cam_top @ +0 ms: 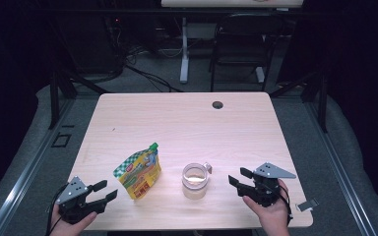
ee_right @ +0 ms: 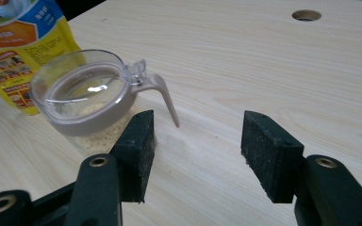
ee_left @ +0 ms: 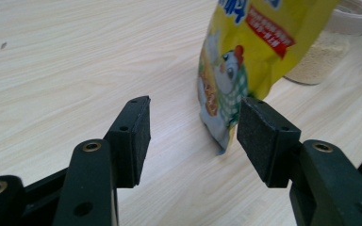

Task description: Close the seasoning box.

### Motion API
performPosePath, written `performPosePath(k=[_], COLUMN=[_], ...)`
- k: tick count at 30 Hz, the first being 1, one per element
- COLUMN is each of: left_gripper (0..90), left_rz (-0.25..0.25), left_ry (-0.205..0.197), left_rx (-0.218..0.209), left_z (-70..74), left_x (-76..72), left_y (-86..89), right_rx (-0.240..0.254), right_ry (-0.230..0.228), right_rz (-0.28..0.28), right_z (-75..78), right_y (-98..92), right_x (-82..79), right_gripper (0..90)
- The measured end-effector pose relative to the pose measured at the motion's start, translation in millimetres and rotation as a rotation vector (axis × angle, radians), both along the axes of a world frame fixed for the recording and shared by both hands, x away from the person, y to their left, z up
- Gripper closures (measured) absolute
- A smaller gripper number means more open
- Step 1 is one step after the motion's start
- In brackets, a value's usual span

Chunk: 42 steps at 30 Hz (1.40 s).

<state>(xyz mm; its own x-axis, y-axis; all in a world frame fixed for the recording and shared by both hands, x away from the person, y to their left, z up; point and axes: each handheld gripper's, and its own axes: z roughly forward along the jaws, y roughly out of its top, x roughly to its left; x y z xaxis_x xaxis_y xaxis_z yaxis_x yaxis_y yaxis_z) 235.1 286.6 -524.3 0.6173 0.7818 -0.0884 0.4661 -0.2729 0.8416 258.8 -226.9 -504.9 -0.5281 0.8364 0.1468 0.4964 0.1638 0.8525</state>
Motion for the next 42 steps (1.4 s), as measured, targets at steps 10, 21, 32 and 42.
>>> performPosePath(k=[10,21,32,42], left_gripper=[46.5,49.8,46.9,45.6], left_rz=[0.023,0.022,0.061,0.055], left_ry=[0.028,0.034,0.075,0.096], left_rx=[0.021,0.043,0.111,0.121], left_z=[-13.7,-20.9,-32.4,-36.8], left_x=[7.9,12.2,19.7,23.0], left_y=[7.5,11.7,13.0,11.5], right_rx=[0.011,-0.025,-0.008,0.011], right_ry=[0.014,0.042,0.075,0.099], right_rz=[-0.063,-0.112,-0.154,-0.154], right_z=[-10.6,-25.0,-42.6,-48.4], right_y=[-17.7,-38.1,-50.6,-49.1], right_x=[-1.0,5.6,15.0,17.8], right_gripper=[46.3,48.4,46.2,45.2])
